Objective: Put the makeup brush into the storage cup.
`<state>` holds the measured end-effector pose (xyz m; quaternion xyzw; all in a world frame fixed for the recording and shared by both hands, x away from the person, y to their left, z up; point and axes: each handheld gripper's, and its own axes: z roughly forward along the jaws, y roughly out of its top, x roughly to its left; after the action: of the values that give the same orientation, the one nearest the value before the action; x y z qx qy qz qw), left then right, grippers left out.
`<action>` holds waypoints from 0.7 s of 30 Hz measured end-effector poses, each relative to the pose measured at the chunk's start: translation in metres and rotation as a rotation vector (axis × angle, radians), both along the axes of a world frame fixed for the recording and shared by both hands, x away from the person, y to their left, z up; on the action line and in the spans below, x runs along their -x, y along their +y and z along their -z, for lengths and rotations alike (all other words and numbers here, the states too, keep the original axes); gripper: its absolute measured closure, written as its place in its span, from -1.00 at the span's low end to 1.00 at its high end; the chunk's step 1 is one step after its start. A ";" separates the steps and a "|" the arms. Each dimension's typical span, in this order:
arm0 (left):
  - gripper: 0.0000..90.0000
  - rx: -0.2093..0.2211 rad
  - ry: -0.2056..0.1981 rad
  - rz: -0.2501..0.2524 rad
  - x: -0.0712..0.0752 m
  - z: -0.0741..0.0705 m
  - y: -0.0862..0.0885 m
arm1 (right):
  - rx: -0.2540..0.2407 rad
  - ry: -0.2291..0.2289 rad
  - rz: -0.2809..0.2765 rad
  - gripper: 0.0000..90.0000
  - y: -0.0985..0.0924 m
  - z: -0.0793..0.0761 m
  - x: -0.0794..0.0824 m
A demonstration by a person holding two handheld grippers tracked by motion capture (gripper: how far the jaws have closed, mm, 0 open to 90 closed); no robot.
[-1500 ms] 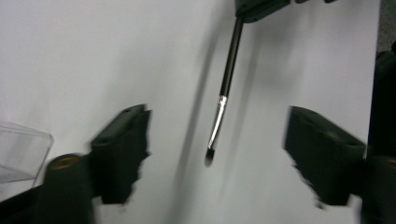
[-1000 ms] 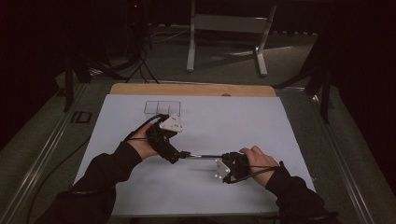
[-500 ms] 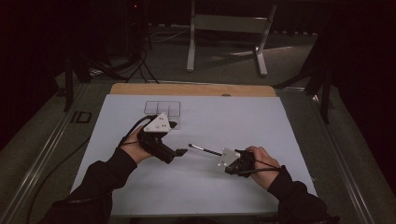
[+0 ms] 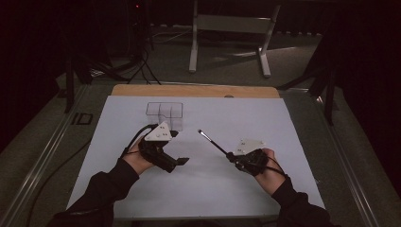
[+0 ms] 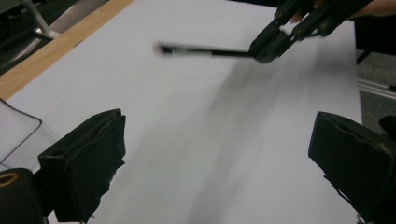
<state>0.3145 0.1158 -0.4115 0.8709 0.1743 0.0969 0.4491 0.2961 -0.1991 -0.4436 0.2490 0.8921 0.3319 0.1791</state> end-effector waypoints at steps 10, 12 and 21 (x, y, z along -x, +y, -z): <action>-0.94 0.120 0.106 -0.070 0.000 -0.004 -0.001 | -0.161 0.061 0.058 0.88 -0.011 -0.004 0.000; -0.94 0.128 0.123 -0.085 -0.001 -0.006 -0.001 | -0.177 0.066 0.071 0.88 -0.012 -0.004 0.000; -0.98 0.121 0.153 -0.115 -0.002 -0.003 -0.007 | -0.274 0.119 0.068 0.88 -0.019 0.003 -0.001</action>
<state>0.3162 0.1093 -0.4080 0.8358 0.2631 0.0450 0.4798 0.2974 -0.2179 -0.4469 0.3205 0.8385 0.4288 0.1016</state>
